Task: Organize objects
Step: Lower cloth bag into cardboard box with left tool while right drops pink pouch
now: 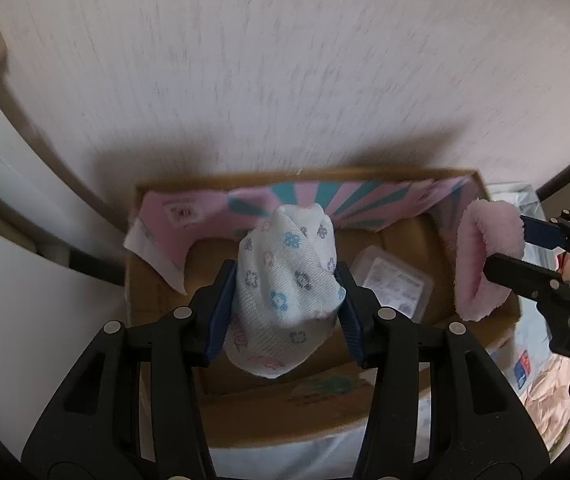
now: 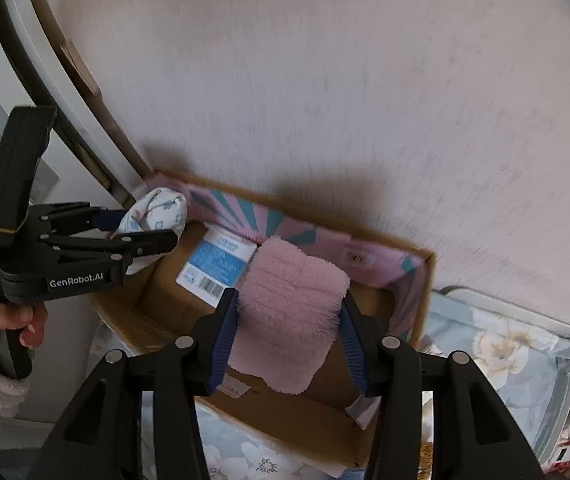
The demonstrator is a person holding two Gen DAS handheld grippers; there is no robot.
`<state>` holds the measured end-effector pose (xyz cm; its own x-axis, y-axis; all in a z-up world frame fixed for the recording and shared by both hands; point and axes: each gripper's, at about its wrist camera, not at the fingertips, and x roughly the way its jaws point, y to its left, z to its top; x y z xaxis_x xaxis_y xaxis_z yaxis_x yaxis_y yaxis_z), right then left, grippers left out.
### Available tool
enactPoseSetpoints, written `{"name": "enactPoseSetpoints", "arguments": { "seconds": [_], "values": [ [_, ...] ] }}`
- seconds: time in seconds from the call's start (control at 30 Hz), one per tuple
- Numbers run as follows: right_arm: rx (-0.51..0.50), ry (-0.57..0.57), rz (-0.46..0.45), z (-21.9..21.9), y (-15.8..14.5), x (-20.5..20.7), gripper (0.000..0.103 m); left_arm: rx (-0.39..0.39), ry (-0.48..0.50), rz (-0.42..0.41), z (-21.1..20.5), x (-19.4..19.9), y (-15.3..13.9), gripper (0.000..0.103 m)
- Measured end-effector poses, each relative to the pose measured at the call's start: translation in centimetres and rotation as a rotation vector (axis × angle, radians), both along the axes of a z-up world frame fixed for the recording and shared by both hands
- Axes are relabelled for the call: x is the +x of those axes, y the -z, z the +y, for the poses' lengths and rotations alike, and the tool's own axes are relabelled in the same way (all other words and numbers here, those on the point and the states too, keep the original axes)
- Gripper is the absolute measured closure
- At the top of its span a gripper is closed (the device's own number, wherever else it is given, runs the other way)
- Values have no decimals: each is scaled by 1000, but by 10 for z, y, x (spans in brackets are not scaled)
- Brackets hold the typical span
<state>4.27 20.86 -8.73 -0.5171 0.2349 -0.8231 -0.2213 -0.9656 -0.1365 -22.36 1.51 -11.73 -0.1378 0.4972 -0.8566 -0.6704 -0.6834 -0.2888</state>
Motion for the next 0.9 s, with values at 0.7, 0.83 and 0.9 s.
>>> {"name": "enactPoseSetpoints", "arguments": {
  "seconds": [0.7,0.83,0.9],
  "values": [
    [-42,-29,-78,-9,35,-10,58,-93,104,0,4,-1,38,59],
    [-57,-36,-80,-13,30,-10,50,-107,94,69,7,-1,28,56],
    [-59,-34,-80,-15,29,-10,22,-116,87,78,8,-3,25,29]
  ]
}}
